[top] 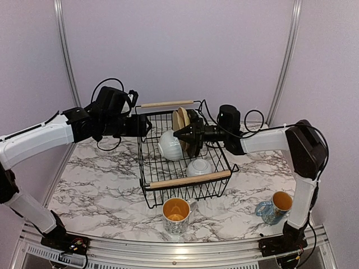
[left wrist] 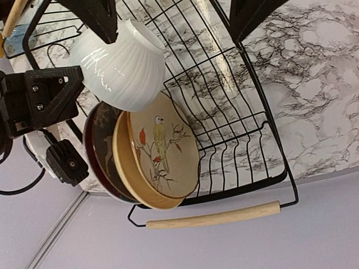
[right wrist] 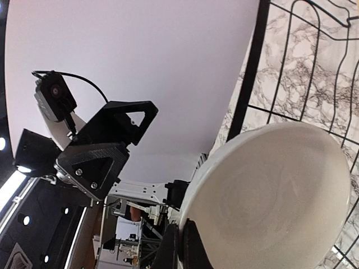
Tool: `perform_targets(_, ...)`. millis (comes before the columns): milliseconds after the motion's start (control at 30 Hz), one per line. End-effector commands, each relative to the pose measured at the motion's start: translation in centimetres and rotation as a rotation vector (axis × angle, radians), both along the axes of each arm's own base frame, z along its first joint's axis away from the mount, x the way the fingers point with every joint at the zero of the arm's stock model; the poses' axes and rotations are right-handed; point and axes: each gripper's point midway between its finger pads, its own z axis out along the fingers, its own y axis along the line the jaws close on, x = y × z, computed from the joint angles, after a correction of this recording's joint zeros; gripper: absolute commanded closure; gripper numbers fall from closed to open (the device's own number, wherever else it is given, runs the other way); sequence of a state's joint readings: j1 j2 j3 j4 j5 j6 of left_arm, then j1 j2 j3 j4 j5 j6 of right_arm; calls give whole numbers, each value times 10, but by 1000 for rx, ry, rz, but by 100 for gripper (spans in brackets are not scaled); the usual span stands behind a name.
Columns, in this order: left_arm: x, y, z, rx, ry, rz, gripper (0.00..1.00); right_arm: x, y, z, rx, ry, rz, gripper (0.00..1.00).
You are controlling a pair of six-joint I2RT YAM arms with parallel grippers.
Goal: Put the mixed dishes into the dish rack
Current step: Turn the bowl upside down in the dish rack.
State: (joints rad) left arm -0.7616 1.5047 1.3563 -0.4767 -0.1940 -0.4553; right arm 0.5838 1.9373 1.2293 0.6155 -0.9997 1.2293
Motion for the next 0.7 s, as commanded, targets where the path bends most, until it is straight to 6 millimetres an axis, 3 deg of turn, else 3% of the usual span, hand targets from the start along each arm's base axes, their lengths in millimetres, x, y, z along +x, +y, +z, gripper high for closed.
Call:
perform_targets(0,-16,-19,63,-148,-315,-198,26,-8,-24,81,214,-118,42,100)
perform_targets(100,-29,-29,66,-183,-390,-306,21,-17,-33,98,281,-121,75,100)
perform_targets(200,-35,-46,56,-193,-382,-408,19,-27,-37,110,322,-141,105,100)
perform_targets(333,-42,-69,49,-240,-357,-522,17,-32,-41,114,361,-130,118,100)
perform_targets(533,-41,-84,41,-244,-328,-572,17,-33,-43,119,384,-133,110,100)
perform_targets(667,-42,-94,24,-237,-264,-618,23,-30,-45,119,389,-131,102,100)
